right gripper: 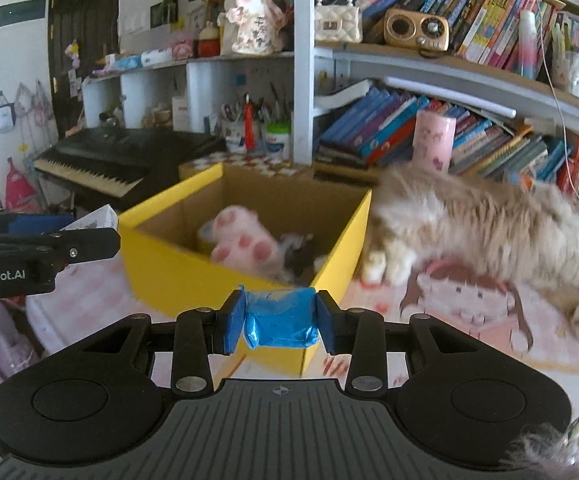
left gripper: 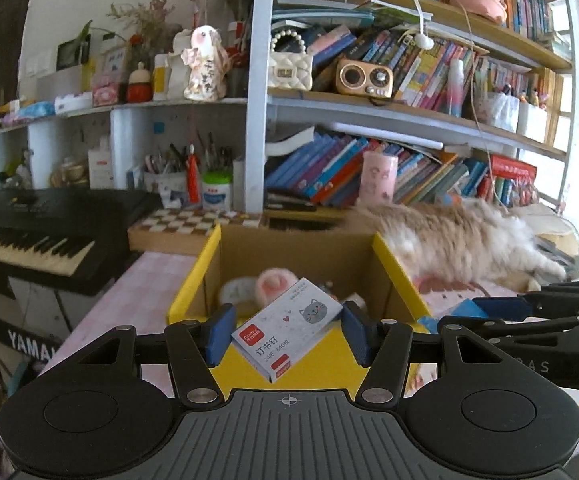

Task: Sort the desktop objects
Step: 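Lift and carry the blue packet and charger box toward the yellow box with both tools, then lower into the yellow box and open the left tool while the right tool releases the blue packet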

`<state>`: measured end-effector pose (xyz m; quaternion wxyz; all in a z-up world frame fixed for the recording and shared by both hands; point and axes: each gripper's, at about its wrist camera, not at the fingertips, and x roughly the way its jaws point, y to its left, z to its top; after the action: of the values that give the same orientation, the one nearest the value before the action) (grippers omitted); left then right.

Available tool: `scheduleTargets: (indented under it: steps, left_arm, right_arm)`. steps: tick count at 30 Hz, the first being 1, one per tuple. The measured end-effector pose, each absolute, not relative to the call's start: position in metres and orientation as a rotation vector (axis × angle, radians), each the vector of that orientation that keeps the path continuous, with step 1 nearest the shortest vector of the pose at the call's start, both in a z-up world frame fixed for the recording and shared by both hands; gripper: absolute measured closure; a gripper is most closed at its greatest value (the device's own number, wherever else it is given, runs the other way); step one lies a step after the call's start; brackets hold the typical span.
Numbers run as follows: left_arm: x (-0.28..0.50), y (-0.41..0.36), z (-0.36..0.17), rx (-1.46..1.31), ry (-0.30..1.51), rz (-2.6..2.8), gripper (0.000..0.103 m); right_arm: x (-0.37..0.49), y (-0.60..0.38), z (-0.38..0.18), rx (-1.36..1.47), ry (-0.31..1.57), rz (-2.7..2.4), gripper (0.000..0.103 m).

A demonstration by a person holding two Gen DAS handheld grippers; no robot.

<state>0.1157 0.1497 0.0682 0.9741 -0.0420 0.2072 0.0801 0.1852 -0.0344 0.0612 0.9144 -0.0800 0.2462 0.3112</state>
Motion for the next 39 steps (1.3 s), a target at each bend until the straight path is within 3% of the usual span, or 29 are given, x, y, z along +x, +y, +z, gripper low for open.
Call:
scheduleTargets:
  steps: [17,37,39]
  left_arm:
    - [0.218,0.154,0.048,-0.025,0.495,0.197,0.046]
    - [0.258,0.159,-0.001,-0.049,0.723,0.174,0.044]
    - [0.259,0.159,-0.003,-0.047,0.725,0.177,0.04]
  right_arm:
    - [0.295,-0.011,0.067,-0.19,0.459,0.702,0.068]
    - [0.345,0.013,0.038,-0.25,0.57,0.818,0.068]
    - [0.348,0.014,0.036,-0.249,0.575,0.829,0.068]
